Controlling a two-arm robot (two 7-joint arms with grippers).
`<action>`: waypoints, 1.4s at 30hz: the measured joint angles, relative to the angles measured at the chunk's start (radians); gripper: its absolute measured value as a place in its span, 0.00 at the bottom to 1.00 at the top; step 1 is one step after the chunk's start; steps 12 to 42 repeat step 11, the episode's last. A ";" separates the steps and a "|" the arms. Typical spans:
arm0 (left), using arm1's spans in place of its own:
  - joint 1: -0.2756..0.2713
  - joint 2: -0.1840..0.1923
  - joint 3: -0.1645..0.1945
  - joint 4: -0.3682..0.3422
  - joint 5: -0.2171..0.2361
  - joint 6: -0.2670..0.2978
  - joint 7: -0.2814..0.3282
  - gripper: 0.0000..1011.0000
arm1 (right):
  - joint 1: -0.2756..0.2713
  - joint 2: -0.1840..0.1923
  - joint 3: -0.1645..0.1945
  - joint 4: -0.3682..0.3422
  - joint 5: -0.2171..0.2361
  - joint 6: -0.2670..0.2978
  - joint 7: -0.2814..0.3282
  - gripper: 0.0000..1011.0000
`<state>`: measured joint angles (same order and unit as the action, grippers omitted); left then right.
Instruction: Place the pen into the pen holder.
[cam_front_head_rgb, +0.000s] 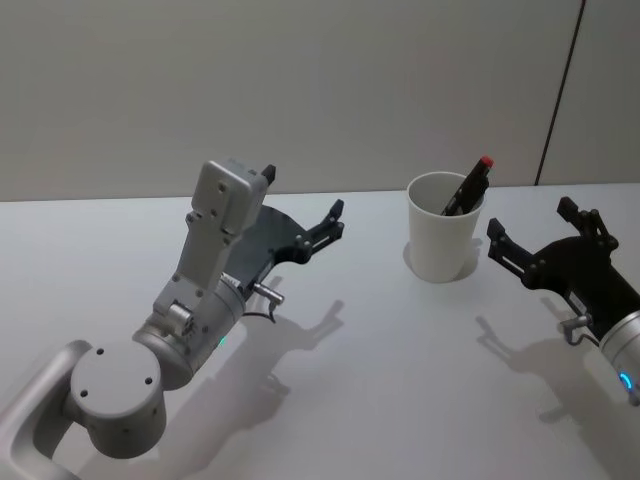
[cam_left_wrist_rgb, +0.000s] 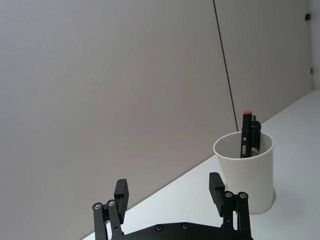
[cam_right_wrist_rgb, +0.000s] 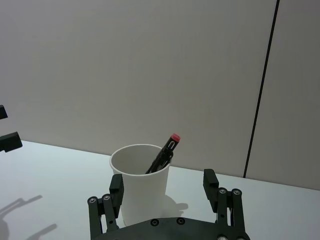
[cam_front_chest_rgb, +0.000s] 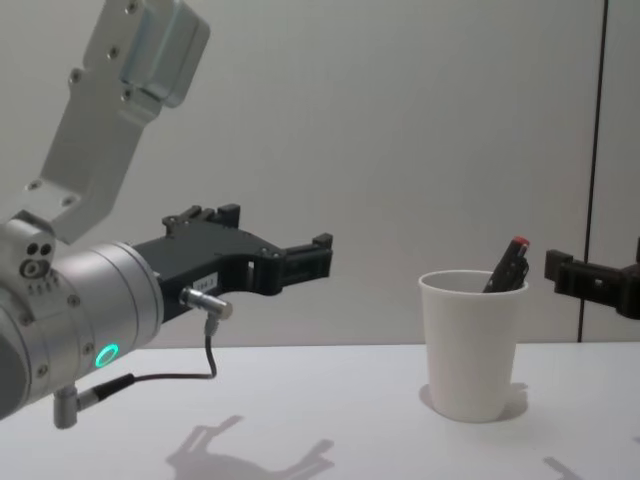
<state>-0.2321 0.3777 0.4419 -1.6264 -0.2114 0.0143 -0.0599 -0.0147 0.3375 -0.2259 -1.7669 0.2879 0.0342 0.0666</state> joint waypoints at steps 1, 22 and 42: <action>-0.002 0.001 0.004 0.000 0.003 0.000 0.015 0.99 | 0.000 0.000 0.000 0.000 0.000 0.000 0.000 0.99; -0.005 0.005 0.013 0.000 0.012 0.000 0.048 0.99 | 0.000 0.000 0.000 0.000 -0.001 0.000 0.000 0.99; -0.005 0.005 0.013 0.000 0.012 0.000 0.048 0.99 | 0.000 0.000 0.000 0.000 -0.001 0.000 0.000 0.99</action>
